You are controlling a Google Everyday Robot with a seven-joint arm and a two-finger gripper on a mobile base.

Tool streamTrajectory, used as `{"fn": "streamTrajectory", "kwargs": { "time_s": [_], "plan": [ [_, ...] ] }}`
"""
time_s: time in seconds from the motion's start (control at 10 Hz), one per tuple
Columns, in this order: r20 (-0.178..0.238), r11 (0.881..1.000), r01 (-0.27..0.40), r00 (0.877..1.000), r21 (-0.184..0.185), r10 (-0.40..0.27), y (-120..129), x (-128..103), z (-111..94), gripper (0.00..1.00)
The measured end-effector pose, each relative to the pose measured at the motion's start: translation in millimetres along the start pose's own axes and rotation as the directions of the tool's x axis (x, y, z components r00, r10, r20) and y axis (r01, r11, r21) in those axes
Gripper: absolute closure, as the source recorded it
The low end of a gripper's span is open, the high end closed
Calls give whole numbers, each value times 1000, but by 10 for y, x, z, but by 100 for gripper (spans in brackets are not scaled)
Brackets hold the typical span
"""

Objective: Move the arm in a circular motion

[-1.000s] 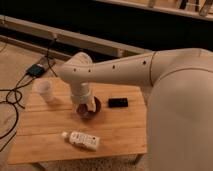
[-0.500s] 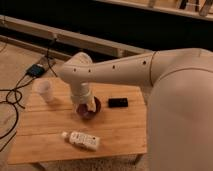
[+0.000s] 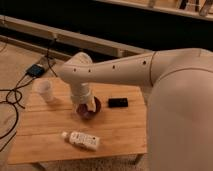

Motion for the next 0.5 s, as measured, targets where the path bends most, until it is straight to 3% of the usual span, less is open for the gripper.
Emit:
{"fn": "streamTrajectory", "kwargs": {
  "time_s": [0.5],
  "plan": [
    [-3, 998, -64, 998, -22, 64, -356, -194, -97, 35]
  ]
}}
